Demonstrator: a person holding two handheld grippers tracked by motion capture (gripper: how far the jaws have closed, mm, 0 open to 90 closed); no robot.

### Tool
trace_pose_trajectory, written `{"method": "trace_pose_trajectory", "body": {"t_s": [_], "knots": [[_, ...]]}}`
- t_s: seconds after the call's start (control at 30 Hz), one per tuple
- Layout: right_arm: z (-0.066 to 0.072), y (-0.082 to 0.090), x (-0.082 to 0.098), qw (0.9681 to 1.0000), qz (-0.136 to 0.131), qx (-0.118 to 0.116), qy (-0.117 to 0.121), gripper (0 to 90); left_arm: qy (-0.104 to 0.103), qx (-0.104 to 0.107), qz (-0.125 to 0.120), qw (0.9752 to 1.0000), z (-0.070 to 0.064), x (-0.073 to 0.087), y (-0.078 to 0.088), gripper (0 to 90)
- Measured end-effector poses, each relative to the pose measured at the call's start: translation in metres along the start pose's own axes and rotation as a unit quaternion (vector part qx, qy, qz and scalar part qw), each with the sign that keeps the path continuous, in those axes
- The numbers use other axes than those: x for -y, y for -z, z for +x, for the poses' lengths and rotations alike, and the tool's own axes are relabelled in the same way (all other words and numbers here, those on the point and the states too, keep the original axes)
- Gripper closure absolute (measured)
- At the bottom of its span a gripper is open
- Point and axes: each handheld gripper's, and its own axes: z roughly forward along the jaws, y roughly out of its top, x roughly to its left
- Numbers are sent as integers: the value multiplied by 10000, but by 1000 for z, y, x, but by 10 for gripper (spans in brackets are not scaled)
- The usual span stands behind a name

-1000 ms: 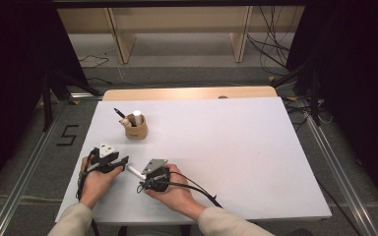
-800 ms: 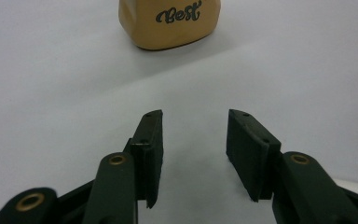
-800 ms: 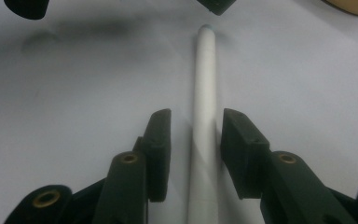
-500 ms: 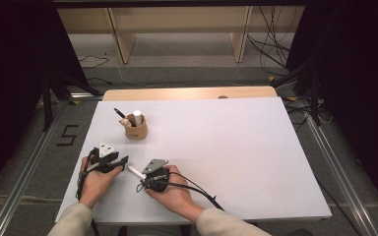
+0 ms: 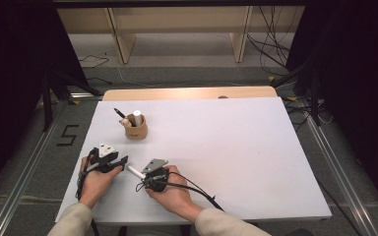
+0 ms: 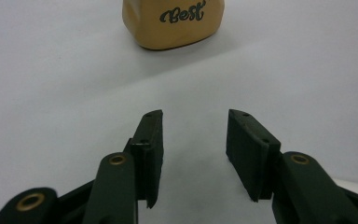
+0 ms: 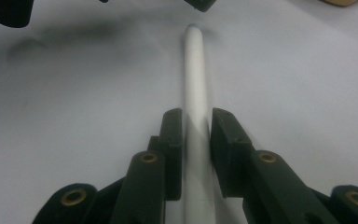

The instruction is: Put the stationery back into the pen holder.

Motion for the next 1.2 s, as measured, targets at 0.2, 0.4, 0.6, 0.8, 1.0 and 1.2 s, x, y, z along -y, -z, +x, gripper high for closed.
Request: {"method": "trace_pose_trajectory", "body": {"t_s": [0.2,0.4,0.6,0.8,1.0,1.2], "knots": [[1,0,-1,10000,36,46,-6,784,-3,-3,4,10000,0,0,0,560],[1,0,-3,9999,96,61,-29,789,-4,-10,-1,10000,0,0,0,560],[0,0,-2,9999,92,31,-103,792,0,-14,-14,10000,1,0,1,559],[-1,0,-3,9998,91,-12,-180,793,15,-17,-25,10000,2,0,1,559],[-3,0,-3,9998,69,-57,-196,793,33,-27,-43,10000,2,0,1,559],[-3,2,-2,9996,36,-131,-258,793,63,-68,-128,9999,3,0,2,559]]}}
